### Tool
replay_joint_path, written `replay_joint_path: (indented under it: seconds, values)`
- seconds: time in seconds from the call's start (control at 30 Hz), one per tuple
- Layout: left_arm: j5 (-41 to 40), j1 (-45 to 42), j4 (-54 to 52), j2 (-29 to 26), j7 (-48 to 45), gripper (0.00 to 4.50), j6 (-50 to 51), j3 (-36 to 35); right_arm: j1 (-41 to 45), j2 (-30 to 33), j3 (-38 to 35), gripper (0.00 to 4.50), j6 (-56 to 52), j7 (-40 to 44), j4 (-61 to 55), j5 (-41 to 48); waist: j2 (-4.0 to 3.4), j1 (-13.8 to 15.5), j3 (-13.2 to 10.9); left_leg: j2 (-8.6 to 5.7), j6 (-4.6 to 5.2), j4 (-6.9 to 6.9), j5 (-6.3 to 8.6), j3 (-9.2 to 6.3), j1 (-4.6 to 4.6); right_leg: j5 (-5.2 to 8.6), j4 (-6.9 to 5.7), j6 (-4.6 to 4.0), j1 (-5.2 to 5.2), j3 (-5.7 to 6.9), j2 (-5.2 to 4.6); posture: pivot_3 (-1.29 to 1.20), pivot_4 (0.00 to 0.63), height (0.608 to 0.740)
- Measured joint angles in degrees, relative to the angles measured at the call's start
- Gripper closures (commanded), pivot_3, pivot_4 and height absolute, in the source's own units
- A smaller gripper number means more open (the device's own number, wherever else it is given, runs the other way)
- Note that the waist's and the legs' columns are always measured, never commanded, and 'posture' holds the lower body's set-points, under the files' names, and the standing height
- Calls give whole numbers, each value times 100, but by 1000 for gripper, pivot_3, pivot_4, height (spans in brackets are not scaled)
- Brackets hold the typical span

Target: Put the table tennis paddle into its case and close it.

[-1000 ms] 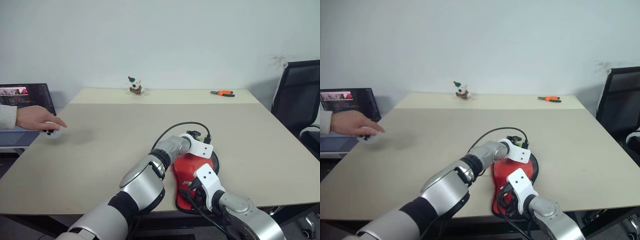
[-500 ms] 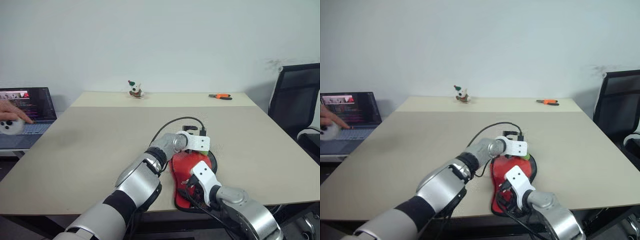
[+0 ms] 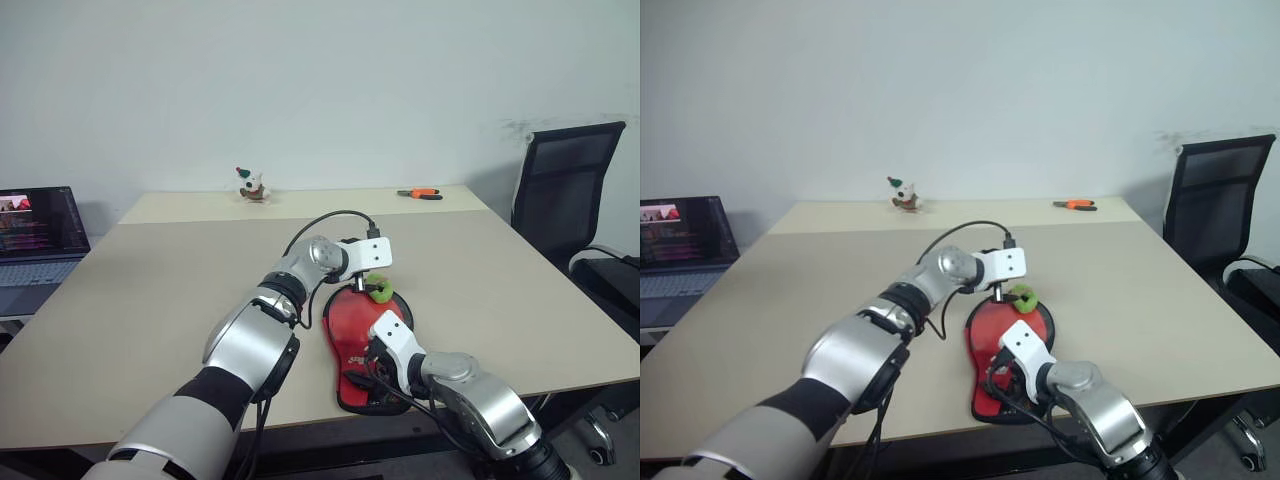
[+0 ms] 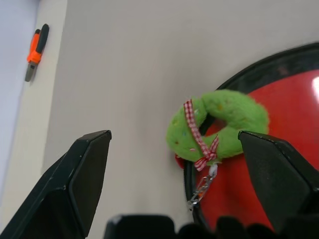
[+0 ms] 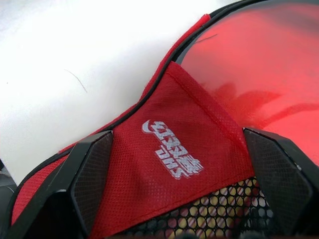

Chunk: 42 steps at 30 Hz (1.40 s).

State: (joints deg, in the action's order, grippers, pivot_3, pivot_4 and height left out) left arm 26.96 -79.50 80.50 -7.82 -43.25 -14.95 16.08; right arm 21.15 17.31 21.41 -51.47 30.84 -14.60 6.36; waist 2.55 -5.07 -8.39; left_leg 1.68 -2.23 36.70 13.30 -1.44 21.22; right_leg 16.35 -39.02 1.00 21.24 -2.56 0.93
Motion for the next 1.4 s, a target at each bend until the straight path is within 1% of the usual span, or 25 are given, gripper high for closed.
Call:
replay_joint_path:
  seconds: [0.13, 0.23, 0.33, 0.43, 0.53, 0.57, 0.6, 0.67, 0.7, 0.83, 0.97, 1.03, 1.1, 1.13, 1.27, 1.3, 1.4]
  values:
    - [-310, 1, -82, -282, -399, 35, 52, -297, 167, -33, -6, 0, 74, 151, 247, 42, 0, -11, -5, 4, 0, -6, 0, -6, -27, 2, 0, -3, 0, 0, -7, 0, 150, 740]
    - [-586, 4, -177, -567, -527, 35, 43, -549, 252, -45, -48, 0, 53, 208, 321, 135, -1, -10, -11, 6, -1, -19, 0, -9, -36, 6, 1, -10, 6, 1, -10, 0, 150, 740]
    - [-878, 40, -308, -852, -676, 35, -3, -805, 305, -138, -214, 0, -75, 234, 333, 217, -4, -11, -19, 7, -1, -32, 0, -6, -37, -5, 1, 8, 17, -1, -10, 0, 150, 740]
    - [-1222, 253, -573, -1127, -923, 35, -43, -1074, 447, -175, -297, 0, -240, 260, 333, 358, -7, -14, -26, 8, -1, -56, -1, 2, -36, -13, 1, 20, 35, -9, -9, 0, 150, 740]
    - [-1599, 660, -819, -1404, -1207, 35, 16, -1325, 577, -119, -412, 0, -392, 336, 300, 518, -24, -11, -56, 8, -1, -66, -1, 6, -17, -12, 0, 16, 57, -7, -3, 0, 150, 740]
    - [-1705, 774, -898, -1448, -1301, 35, 81, -1400, 646, -88, -477, 0, -447, 334, 312, 546, -30, -2, -70, 7, -1, -66, -1, 5, -3, -12, -1, 16, 68, -4, -3, 0, 150, 740]
    - [-1951, 1032, -1177, -1526, -1517, 35, 195, -1553, 753, -4, -632, 0, -607, 352, 280, 646, -47, 11, -81, 1, -2, -62, -3, 5, 49, -12, -4, 13, 114, -1, 0, 0, 150, 740]
    - [-2189, 1361, -1481, -1677, -1749, 35, 396, -1690, 833, 54, -889, 0, -848, 390, 132, 821, -52, 31, -87, 0, -5, -58, -5, 4, 122, -16, -6, 4, 176, -1, -1, 0, 150, 740]
    - [-2352, 1604, -1751, -1781, -1874, 35, 585, -1780, 903, 43, -1068, 0, -1081, 413, -21, 1007, -54, 31, -88, 2, -7, -50, -6, 0, 174, -43, -10, -40, 224, 0, -3, 0, 150, 740]
    - [-2860, 2485, -2988, -2002, -2090, 35, 1342, -1956, 1206, 16, -1642, 0, -1818, 500, -657, 1744, -63, 88, -94, 12, -9, -60, -5, -28, 280, -46, -5, -56, 306, 4, -40, 0, 150, 740]
    - [-3151, 3221, -4113, -2054, -1988, 35, 2040, -1990, 1301, 103, -2184, 0, -2239, 578, -905, 2319, -70, 231, -100, -6, 4, -60, 4, -53, 292, -45, 8, -55, 305, 8, -64, 0, 150, 740]
    - [-3302, 3533, -4641, -2047, -1968, 35, 2369, -1989, 1341, 280, -2467, 0, -2336, 678, -981, 2610, -69, 297, -108, -16, 5, -46, 4, -58, 290, -44, 17, -53, 300, 14, -70, 0, 150, 740]
    - [-3473, 3851, -5271, -1999, -1973, 35, 2718, -1950, 1339, 697, -2745, 0, -2328, 870, -1008, 2880, -75, 359, -130, -23, 7, -7, 4, -61, 288, -43, 10, -52, 280, 25, -61, 0, 150, 740]
    - [-3512, 3922, -5419, -1987, -1973, 35, 2812, -1915, 1333, 814, -2815, 0, -2306, 912, -1008, 2910, -78, 373, -136, -23, 7, 10, 4, -61, 288, -43, 3, -50, 273, 28, -53, 0, 150, 740]
    - [-3670, 4036, -5906, -1785, -1989, 35, 3123, -1683, 1195, 1407, -2832, 0, -2012, 1049, -976, 2928, -78, 362, -145, -20, 10, 26, 3, -65, 250, -30, 5, -20, 226, 30, -38, 0, 150, 740]
    - [-3702, 4034, -5983, -1716, -1989, 35, 3150, -1606, 1139, 1603, -2765, 0, -1870, 1097, -969, 2880, -78, 354, -146, -20, 10, 26, 3, -58, 245, -30, 5, -18, 224, 29, -33, 0, 150, 740]
    - [-3707, 4017, -5997, -1624, -1980, 35, 3172, -1408, 1067, 1887, -2626, 0, -1497, 1204, -862, 2796, -79, 319, -146, -21, 11, 24, 3, -42, 235, -31, 4, -19, 222, 23, -18, 0, 150, 740]
